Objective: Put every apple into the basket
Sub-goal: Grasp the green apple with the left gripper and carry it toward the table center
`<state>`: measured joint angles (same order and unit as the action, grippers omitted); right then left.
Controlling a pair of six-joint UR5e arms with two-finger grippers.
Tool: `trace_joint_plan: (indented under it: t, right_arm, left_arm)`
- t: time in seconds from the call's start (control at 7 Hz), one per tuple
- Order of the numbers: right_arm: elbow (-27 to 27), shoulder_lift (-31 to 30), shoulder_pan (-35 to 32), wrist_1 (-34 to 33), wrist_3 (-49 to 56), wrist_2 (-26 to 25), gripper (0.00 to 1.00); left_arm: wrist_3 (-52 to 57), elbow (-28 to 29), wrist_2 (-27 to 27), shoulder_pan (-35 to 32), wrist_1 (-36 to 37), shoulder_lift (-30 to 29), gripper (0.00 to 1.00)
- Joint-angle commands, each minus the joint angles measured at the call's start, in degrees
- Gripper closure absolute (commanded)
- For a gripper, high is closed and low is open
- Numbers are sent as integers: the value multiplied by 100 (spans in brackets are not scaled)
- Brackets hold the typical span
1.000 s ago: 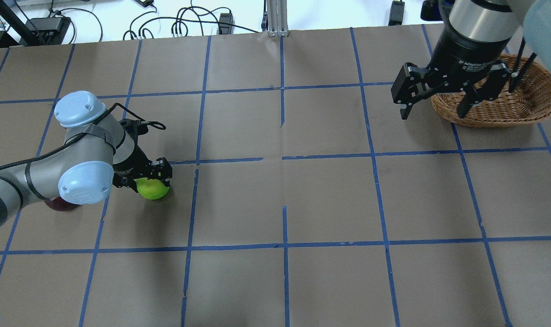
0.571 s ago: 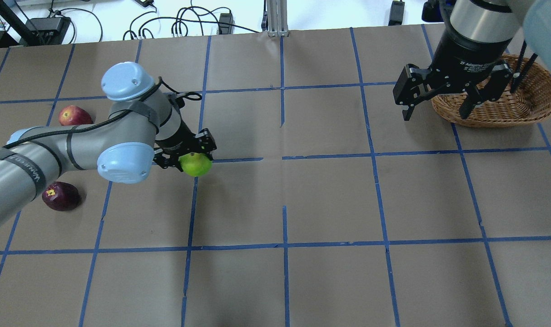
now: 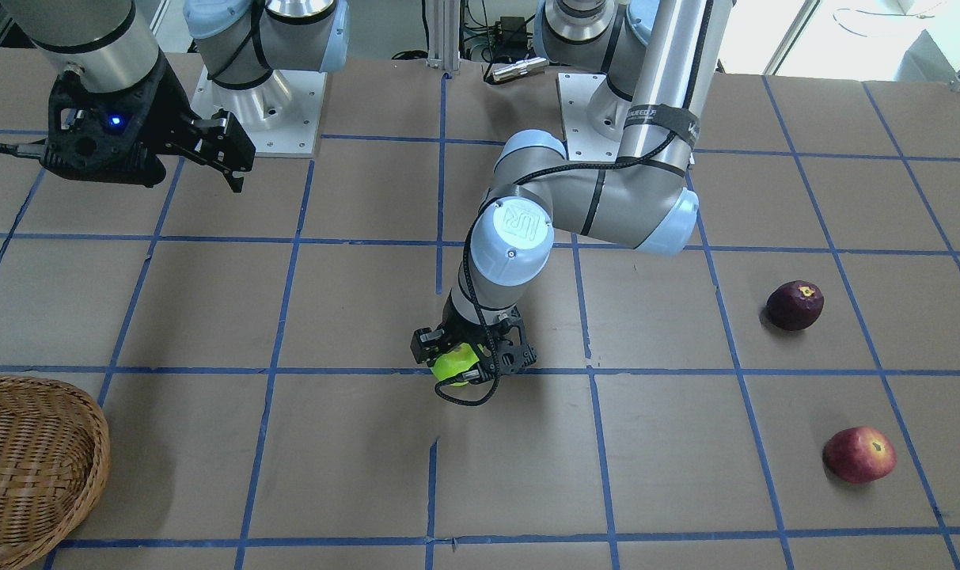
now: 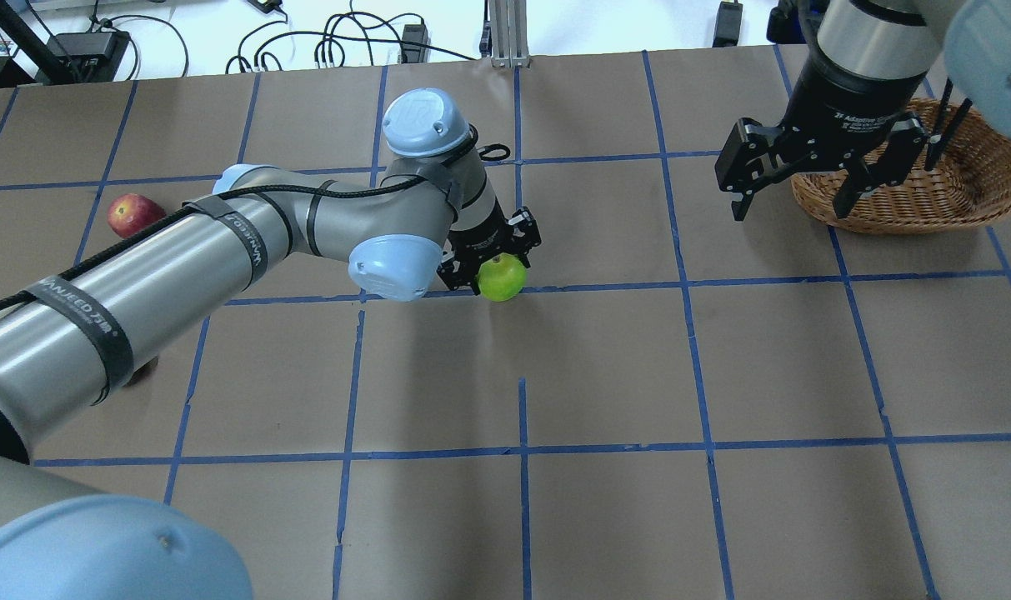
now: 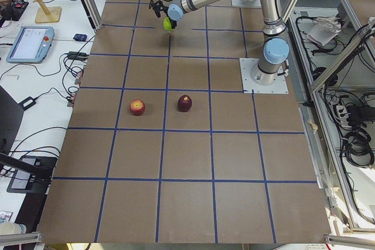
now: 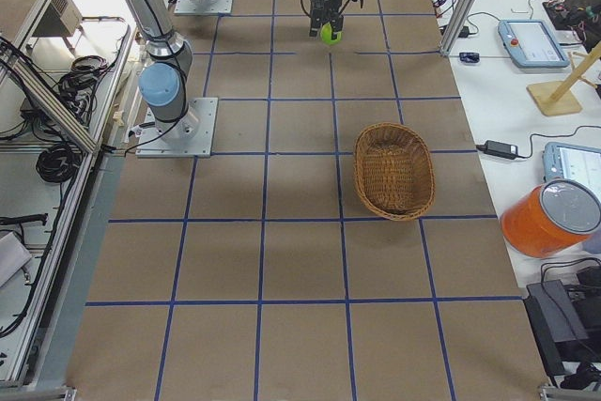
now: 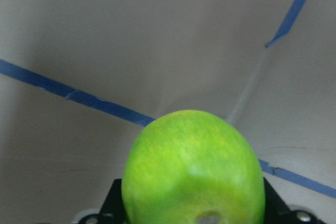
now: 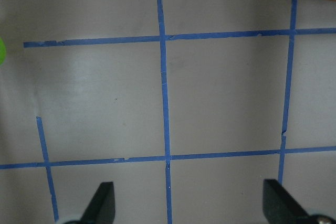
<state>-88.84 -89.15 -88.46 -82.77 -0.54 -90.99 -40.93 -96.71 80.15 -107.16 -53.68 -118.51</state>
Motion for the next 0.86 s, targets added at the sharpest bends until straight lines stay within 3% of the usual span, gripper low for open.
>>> trace_joint_plan:
  t: [0.0,0.29,0.43,0.57,0.71]
  right_arm:
    - [33,284,-22,24,-34,11,0]
    - [-27,336,-75,-185,-69,20,0]
    - [-28,415,-110,-343,-95,11,0]
    - [-54,529,-250,-449,-487,46,0]
    - [-141,713,-617,-850,-987,72,0]
  left_arm:
    - [120,73,27,-60,103,-216,0]
    - [382,186,27,-68,-1,176,0]
    - [436,370,36,10,-463,527,0]
    - [1246,668,332,350,-1651,818,0]
    - [2872,766,866,814,-2750,1151,0]
